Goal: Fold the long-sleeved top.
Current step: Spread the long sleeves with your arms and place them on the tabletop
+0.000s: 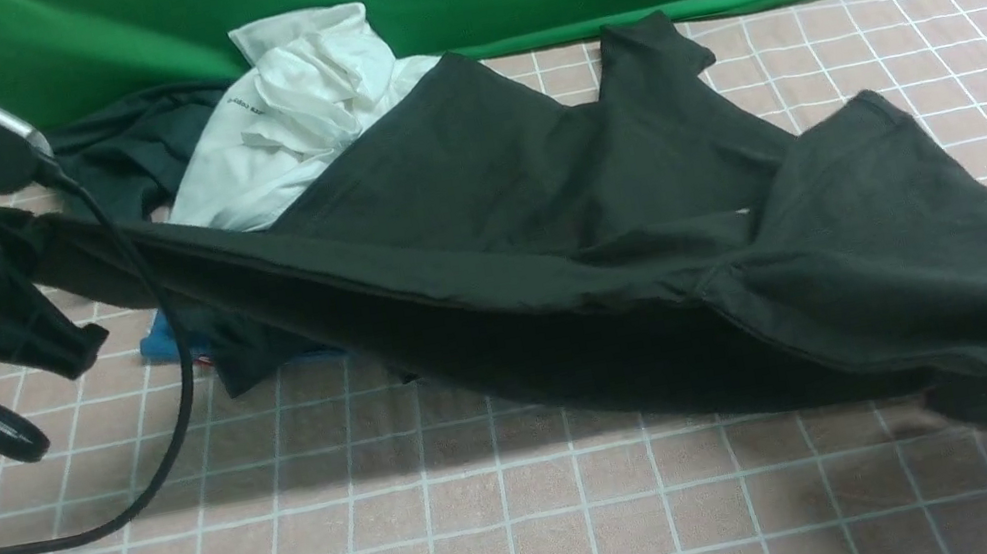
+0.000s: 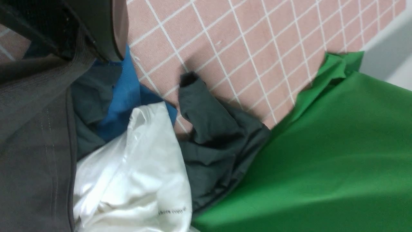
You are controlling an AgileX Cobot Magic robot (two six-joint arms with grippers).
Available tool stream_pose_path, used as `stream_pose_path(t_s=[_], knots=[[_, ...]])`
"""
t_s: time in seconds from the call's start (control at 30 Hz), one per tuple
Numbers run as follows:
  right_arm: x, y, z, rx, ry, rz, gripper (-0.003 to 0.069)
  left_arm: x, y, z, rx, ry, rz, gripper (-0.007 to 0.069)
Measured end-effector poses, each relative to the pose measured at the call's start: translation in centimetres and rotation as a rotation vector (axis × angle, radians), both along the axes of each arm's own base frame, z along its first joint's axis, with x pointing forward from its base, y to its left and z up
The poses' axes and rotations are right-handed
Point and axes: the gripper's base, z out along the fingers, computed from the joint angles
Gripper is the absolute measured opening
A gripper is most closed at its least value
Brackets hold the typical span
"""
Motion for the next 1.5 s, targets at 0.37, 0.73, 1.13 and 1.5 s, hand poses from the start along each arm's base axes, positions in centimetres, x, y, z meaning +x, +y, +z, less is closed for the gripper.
stream_pose_path(t_s=[0.37,0.73,1.13,1.5], knots=[[-4.2,-0.3,4.6,0.135,-0.079,0.071,0.0068,-2.9,-1.4,2.0,0.047,-0.016,-0.077,0.0011],[-10.9,-0.4,5.1,0.287,-0.249,0.340,0.0068,-7.0,-0.6,2.2,0.061,0.156,-0.030,0.0011],[-16.1,0.5,3.6,0.550,-0.341,0.613,0.0068,-9.1,-0.2,1.3,0.046,0.356,0.007,0.0011],[-16.1,0.9,2.5,0.600,-0.279,0.648,0.0068,-9.3,-0.1,1.1,0.049,0.387,0.012,0.0011]])
